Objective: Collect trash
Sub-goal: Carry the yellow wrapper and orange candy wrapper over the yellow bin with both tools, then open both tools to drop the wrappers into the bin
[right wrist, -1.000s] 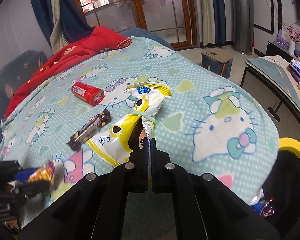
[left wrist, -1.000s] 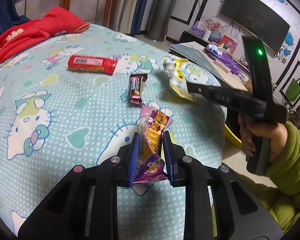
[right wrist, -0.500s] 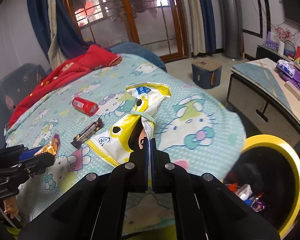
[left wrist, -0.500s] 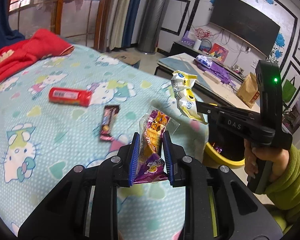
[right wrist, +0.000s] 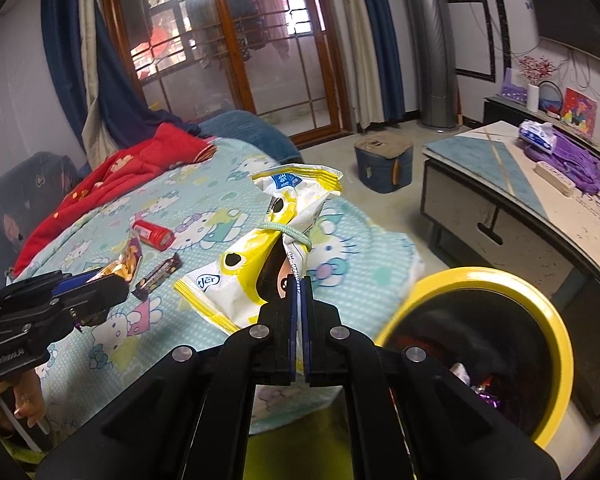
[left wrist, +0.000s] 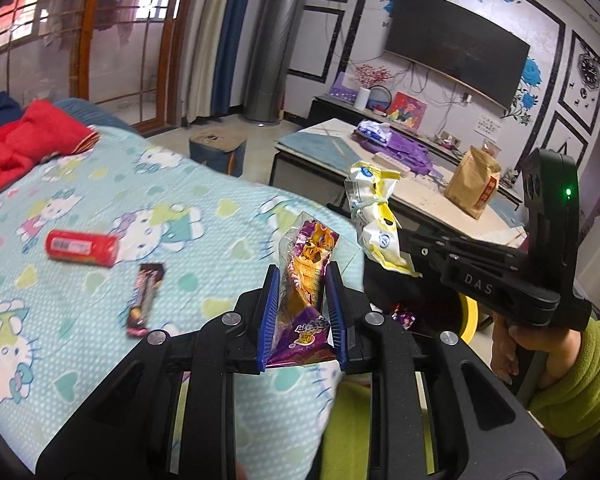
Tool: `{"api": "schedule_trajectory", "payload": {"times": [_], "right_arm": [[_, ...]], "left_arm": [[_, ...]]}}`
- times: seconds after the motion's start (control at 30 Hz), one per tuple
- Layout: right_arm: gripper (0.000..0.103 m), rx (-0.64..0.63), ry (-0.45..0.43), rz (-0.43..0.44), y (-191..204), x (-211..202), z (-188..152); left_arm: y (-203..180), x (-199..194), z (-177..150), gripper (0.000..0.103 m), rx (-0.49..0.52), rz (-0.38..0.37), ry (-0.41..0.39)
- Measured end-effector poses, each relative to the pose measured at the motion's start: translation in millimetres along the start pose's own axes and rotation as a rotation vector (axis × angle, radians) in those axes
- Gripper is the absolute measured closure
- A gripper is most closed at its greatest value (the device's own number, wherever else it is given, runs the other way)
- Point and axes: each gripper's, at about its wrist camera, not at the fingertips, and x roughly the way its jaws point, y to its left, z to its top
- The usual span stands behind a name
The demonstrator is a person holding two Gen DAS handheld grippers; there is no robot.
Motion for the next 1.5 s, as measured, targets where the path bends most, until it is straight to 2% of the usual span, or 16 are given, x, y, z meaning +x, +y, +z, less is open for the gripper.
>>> {"api": "schedule_trajectory", "payload": {"times": [0.33, 0.8, 1.5], "right_arm": [[0.101, 0.053, -0.028, -0.079, -36.3, -26.3, -14.8], [0.101, 0.148, -0.006, -0.174, -84.6, -44.5, -43.6], [0.101, 0.254, 0.110, -0.252, -129.7, -38.9, -86.9]], "left_arm": [[-34.3, 19.3, 13.7, 0.086, 0.050, -0.058, -0.012], [-79.4, 59.6, 18.2, 0.086, 0.102, -0.123, 0.010], [-114.0, 118.3, 8.9, 0.085, 0.146, -0.177, 0.110]]}}
